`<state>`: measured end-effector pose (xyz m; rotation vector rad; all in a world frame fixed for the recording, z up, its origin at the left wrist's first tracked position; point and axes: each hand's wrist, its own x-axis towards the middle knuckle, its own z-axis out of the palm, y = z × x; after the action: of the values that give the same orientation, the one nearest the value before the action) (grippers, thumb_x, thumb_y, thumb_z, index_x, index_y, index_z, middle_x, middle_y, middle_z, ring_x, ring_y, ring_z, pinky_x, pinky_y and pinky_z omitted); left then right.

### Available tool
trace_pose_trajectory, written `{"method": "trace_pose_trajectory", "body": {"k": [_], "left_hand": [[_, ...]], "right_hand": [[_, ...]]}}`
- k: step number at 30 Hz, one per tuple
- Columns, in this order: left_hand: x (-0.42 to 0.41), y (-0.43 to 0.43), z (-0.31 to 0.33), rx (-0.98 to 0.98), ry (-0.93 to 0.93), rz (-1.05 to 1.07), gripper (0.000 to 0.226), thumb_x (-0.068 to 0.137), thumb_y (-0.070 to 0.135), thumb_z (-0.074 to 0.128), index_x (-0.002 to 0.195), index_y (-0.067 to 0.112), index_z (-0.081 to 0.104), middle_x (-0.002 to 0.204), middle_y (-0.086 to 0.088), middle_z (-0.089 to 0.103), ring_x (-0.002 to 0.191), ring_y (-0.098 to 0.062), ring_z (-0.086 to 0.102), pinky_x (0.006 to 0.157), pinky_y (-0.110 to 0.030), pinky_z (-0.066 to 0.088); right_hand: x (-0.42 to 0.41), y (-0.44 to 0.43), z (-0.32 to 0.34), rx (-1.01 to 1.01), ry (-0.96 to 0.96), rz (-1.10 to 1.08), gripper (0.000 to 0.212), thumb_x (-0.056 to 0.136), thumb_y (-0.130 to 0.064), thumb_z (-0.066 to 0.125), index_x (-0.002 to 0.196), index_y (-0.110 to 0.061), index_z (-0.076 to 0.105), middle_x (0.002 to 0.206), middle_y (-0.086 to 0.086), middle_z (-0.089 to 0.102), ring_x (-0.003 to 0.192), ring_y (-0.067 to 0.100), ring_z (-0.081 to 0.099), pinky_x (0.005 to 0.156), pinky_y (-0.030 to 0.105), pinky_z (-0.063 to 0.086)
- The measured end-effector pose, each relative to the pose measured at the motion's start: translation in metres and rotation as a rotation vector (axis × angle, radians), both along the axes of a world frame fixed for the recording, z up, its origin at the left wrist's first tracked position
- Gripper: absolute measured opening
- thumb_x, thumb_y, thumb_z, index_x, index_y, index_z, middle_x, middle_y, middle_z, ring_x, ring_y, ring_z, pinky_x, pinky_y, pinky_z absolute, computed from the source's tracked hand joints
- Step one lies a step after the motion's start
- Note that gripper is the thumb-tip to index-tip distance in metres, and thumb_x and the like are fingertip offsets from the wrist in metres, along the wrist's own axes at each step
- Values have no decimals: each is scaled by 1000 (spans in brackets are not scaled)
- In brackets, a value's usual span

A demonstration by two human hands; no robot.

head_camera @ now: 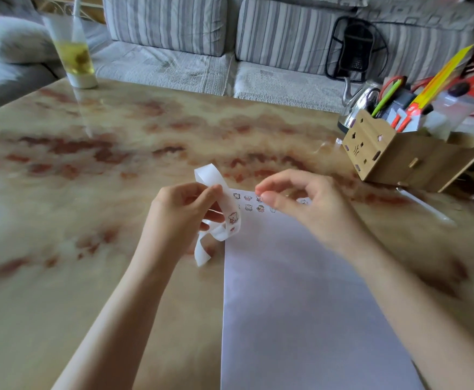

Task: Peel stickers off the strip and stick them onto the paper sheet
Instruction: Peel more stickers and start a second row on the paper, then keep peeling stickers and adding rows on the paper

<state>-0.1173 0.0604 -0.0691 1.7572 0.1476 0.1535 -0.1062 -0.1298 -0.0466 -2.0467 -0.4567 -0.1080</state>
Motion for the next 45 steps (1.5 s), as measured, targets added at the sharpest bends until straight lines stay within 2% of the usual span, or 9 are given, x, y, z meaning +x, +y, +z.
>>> {"method": "trace_pose_trajectory", "body": {"k": [5,10,12,14,18,27,35,39,45], "left_hand": [[-2,4,3,-44,-27,6,23,91,20,57,81,6,72,71,-2,74,63,-10,70,50,-15,49],[-3,5,5,-83,-30,21,27,93,25,56,78,9,71,69,-3,74,65,-13,70,53,-20,52],[-3,5,7,-138,13,2,34,93,33,54,76,10,71,71,-5,74,66,-15,70,58,-24,52],[-4,5,8,-134,41,-32,31,90,35,57,77,11,72,73,-4,74,67,-13,70,57,-21,52],[-6,7,8,-100,39,-81,11,86,17,65,80,11,72,63,5,72,59,-2,67,50,-12,48],[-5,13,5,-111,28,-50,12,84,19,68,77,11,72,62,4,71,61,-4,67,54,-15,52],[-4,18,3,-87,22,-36,14,85,19,67,79,8,73,70,-2,73,64,-7,68,55,-15,51],[-5,18,2,-79,31,-30,16,86,19,66,81,5,72,70,-4,72,57,-3,65,49,-11,45],[-3,19,0,-32,41,19,16,87,18,63,79,7,73,68,-4,71,57,-4,63,51,-12,46]], "right_hand": [[-3,34,-17,33,6,42,12,84,-14,72,92,-20,66,80,-7,69,74,11,64,69,23,47],[-4,40,-18,108,22,10,12,82,-9,72,85,-21,70,80,-6,71,74,11,64,69,33,53],[-2,41,-17,166,41,-4,12,82,-6,72,84,-18,70,79,-3,71,69,8,63,63,29,54],[0,42,-17,219,48,-8,13,81,-3,71,83,-16,70,76,-1,71,67,6,62,60,22,52],[3,45,-21,262,36,-5,11,83,-3,70,83,-14,69,72,-4,69,67,6,64,62,19,51],[4,52,-26,180,-69,-5,5,84,-6,70,84,-11,70,73,-5,69,67,9,64,69,26,55],[7,58,-27,180,8,-21,11,84,-8,69,81,-18,68,72,-12,67,68,2,61,71,19,50],[6,60,-26,67,-7,-36,8,87,-13,67,83,-19,65,80,-14,59,71,0,53,68,9,40],[2,52,-24,115,9,-6,16,89,-14,64,78,-26,61,91,-10,57,80,5,53,72,10,40]]}}
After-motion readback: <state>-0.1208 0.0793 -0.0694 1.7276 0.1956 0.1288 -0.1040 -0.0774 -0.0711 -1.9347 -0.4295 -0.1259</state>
